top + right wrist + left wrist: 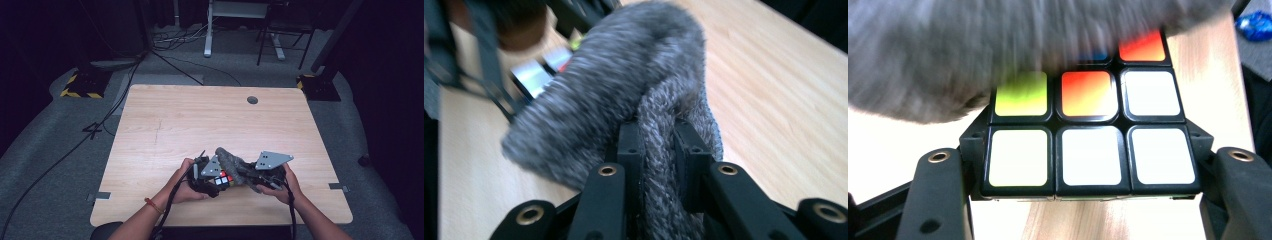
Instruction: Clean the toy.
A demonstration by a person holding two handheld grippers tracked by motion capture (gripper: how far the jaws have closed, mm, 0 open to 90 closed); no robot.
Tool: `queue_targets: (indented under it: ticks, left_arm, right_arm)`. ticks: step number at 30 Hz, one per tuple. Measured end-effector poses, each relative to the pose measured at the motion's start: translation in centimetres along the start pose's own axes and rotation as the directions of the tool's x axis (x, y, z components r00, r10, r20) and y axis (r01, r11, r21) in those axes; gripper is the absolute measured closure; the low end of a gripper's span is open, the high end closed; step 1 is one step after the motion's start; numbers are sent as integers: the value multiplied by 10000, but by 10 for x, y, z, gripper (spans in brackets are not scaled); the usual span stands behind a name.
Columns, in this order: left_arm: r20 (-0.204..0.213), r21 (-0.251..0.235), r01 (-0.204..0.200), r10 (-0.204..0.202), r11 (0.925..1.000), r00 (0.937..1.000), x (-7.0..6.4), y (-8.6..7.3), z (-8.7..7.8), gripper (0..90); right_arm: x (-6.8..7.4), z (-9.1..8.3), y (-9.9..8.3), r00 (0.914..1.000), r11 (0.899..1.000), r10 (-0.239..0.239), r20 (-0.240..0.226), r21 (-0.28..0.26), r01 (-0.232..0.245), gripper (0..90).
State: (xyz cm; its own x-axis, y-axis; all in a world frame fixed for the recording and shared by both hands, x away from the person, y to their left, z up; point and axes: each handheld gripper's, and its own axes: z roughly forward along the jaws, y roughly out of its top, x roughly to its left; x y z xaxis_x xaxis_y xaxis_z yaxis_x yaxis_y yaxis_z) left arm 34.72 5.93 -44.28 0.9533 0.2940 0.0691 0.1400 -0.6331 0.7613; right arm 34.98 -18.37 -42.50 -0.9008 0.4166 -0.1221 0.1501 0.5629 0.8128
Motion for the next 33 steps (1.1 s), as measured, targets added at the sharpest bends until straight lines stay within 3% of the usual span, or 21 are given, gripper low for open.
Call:
queue_targets:
  ticks: [3,6,10,14,21,28,33]
  left_arm:
    - [108,-124,-48,50,9999,9999,0,1,-2,339]
    - [105,-107,27,-26,9999,9999,0,1,0,339]
    - [79,-13,27,-27,10000,10000,2,-1,2,337]
    - [-26,460,-58,60,9989,10000,0,-1,9,330]
    - [-127,723,67,-58,9974,9999,0,0,16,331]
    - [-200,229,45,-40,9997,9998,2,1,6,337]
    - [-246,15,131,-131,9999,9996,4,0,-1,337]
  right_arm:
    - [-3,5,-8,9992,9997,224,-326,142,-220,769]
    - [-3,6,-9,9964,9991,426,-732,-54,-431,771]
    - [0,4,-7,9946,9981,493,-913,-324,-524,774]
    - [5,1,-1,9948,9978,226,-996,-604,-287,775]
    - [9,5,7,9943,9964,87,-1064,-833,-176,774]
    - [6,5,5,9995,9996,-119,-284,-247,112,773]
    - [-2,11,-9,9998,9986,111,-176,521,-101,774]
